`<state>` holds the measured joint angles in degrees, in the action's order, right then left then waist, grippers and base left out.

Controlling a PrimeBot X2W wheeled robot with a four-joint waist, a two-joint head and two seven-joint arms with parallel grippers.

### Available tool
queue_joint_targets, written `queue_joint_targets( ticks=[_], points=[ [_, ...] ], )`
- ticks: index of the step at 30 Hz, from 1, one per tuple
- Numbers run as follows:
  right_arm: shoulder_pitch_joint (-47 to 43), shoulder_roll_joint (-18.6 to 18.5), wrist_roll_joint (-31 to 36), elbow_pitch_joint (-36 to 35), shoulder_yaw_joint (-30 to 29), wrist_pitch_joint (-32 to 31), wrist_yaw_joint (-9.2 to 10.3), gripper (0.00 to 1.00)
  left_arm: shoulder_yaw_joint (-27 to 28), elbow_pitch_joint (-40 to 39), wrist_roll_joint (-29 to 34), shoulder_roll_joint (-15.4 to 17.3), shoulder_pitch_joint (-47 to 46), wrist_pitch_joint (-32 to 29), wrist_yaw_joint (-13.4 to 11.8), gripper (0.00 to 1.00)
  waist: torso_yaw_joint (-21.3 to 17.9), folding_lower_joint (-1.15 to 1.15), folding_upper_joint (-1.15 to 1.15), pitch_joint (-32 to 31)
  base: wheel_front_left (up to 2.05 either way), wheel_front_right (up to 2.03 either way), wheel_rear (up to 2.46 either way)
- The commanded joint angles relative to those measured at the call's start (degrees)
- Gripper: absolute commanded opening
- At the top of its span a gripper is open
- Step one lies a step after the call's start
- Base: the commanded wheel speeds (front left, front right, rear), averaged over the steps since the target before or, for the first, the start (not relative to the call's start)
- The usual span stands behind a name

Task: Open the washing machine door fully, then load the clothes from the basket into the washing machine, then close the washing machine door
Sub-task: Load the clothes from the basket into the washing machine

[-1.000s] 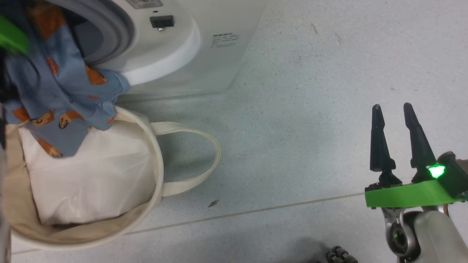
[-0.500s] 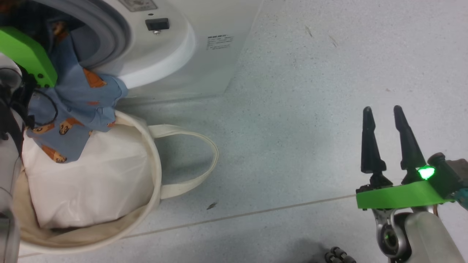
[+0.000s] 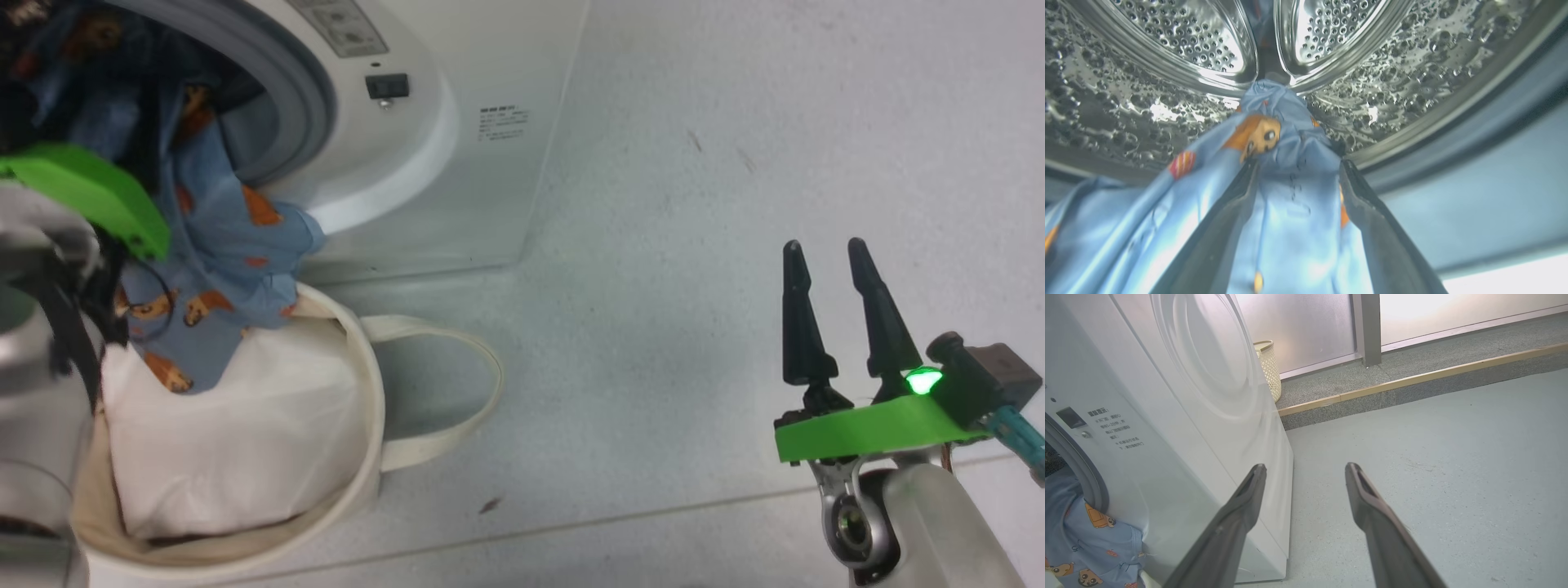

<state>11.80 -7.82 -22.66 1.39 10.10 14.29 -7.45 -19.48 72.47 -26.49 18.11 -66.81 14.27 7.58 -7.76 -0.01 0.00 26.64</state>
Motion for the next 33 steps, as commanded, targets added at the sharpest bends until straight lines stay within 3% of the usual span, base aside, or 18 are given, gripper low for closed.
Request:
queue_joint_targets(
  ticks=[1,6,20,33],
  points=[
    [0.4,-0.4,-0.5,-1.28,1.33,0.7,-0.03,1.0,1.18,-1.37,-0.05,2.63,0.62,0.62,-0.29,1.0,0.84,0.01,0.0,-2.55,0.0,0.0,0.0],
    [0.53,-0.88,-2.08,0.69,2.6,0.7,-0.03,1.0,4.35,-9.93,0.16,2.04,7.87,0.71,-1.33,1.0,2.84,0.01,0.0,-7.08,0.0,0.0,0.0],
    [-1.05,-3.78,-5.39,5.1,5.34,0.71,-0.03,1.0,11.73,-27.26,0.59,-0.94,30.79,0.73,-0.13,1.0,9.14,0.01,0.0,-19.28,0.0,0.0,0.0],
    [-6.27,-5.21,-4.27,6.31,-0.12,0.71,-0.03,1.0,17.02,-41.7,5.54,-2.12,46.79,0.73,-0.1,1.0,13.13,0.01,0.0,-27.15,0.0,0.0,0.0]
  ],
)
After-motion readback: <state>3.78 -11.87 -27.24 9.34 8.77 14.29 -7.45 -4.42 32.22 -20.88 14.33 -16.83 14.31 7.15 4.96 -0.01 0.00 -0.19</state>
